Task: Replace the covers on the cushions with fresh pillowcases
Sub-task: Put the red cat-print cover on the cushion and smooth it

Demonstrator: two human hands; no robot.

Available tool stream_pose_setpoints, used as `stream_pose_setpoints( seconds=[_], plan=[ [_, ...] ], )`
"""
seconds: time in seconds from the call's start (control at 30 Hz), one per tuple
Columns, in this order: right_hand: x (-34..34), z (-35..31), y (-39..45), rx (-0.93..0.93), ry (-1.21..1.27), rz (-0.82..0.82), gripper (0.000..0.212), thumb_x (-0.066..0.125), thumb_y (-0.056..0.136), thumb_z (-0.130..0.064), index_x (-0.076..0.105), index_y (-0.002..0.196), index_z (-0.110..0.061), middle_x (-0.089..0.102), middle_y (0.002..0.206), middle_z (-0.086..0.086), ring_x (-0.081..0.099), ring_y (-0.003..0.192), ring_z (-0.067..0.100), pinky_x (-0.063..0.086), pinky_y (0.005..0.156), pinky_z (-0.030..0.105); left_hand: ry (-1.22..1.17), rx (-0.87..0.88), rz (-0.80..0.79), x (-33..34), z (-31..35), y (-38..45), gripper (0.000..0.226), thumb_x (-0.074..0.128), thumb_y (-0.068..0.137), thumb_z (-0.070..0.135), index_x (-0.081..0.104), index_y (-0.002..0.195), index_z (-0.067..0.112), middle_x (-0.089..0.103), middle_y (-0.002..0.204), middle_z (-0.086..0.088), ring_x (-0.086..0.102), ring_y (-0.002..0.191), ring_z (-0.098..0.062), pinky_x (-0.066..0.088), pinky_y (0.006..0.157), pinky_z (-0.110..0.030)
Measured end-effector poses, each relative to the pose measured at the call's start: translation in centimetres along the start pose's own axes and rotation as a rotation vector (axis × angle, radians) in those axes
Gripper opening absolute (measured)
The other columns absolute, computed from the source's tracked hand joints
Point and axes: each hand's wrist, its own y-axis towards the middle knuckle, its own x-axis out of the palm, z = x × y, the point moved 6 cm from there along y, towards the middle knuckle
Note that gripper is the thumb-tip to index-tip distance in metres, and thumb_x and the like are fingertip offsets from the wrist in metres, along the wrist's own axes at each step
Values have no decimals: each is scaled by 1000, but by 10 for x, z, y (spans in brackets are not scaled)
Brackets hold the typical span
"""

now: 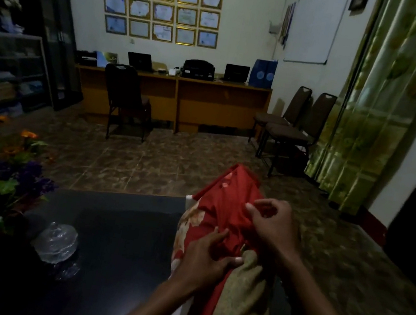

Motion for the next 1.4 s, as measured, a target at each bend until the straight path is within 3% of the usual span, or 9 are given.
stream_pose_setpoints(
  seconds=[0.1,0.2,0.43,0.57,0.7,0.9,1.17,1.3,1.4],
  plan=[
    [-4,12,-4,59,-148,-158,66,75,62,-72,77,106,-23,75,105,-7,69,96,8,58,89,35,-13,55,-2,17,12,10,42,77,87,35,66,127,29,63,113,30,54,108,21,45,95,-8],
    [-18,44,-9,103,-270,-174,82,76,59,-72,69,124,-23,67,125,1,64,112,17,54,97,38,-23,120,-97,30,14,16,30,72,91,32,72,120,27,67,106,29,58,100,21,46,84,-4],
    [-21,102,-30,300,-136,-264,107,75,44,-92,58,136,-40,57,143,-6,53,130,18,41,113,40,110,-345,-52,37,-67,2,88,67,74,74,44,145,28,53,135,5,51,126,-14,42,102,-30],
    [-23,101,-33,288,-141,-267,89,87,48,-60,64,129,-32,68,127,-3,62,118,20,48,104,35,-127,-515,12,51,-82,-10,63,80,78,46,53,131,25,61,116,3,59,105,-15,49,90,-28],
    [-20,63,-26,139,-115,-168,59,69,46,-45,72,102,-29,74,87,-9,70,89,20,56,83,32,-326,-574,158,41,-103,1,73,80,44,42,72,109,12,75,101,-12,72,91,-27,61,82,-43],
    [10,-20,-10,-23,-44,-170,92,70,54,-35,53,144,-32,67,122,1,66,107,20,56,96,37,-446,-587,215,-14,-92,1,27,82,63,15,71,86,5,73,82,-15,71,78,-28,55,69,-34],
    [43,-1,-5,196,203,-295,61,76,83,-5,56,140,-19,66,124,2,62,90,6,48,76,14,21,-283,332,-114,-52,25,22,81,78,20,73,97,14,73,91,0,66,83,-14,49,64,-25],
    [85,55,-52,302,65,-422,66,74,83,-22,48,143,-32,61,134,-2,60,117,16,45,99,29,287,-177,251,-82,-72,14,17,77,73,14,73,88,7,74,87,-9,68,82,-23,33,59,-21],
    [112,88,-80,352,-105,-472,77,69,84,-36,41,153,-20,45,153,16,46,139,32,38,113,40,391,-221,2,-53,-116,-6,18,73,83,23,67,94,10,68,84,-5,65,78,-22,48,65,-31]
  ],
)
